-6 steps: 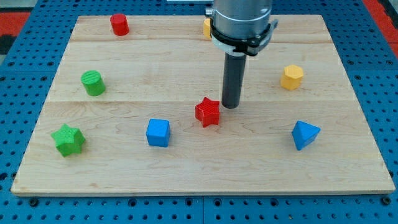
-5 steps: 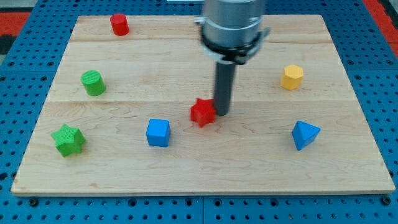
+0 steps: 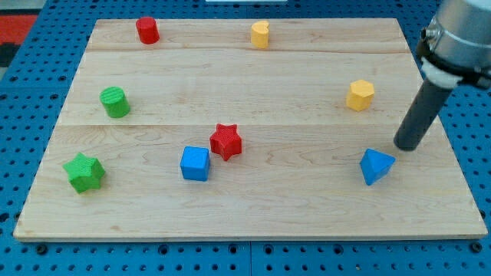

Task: Move the blue triangle diagonally right to the red star

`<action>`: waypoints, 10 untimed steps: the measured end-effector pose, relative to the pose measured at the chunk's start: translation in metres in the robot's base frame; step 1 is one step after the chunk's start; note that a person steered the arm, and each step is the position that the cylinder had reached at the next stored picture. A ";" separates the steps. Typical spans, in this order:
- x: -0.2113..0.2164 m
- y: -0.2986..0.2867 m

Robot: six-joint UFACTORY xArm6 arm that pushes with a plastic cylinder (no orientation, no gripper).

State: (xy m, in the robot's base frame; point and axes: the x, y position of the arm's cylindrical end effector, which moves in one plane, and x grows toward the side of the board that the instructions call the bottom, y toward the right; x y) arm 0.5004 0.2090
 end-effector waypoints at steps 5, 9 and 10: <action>0.078 -0.095; 0.017 -0.137; 0.014 -0.152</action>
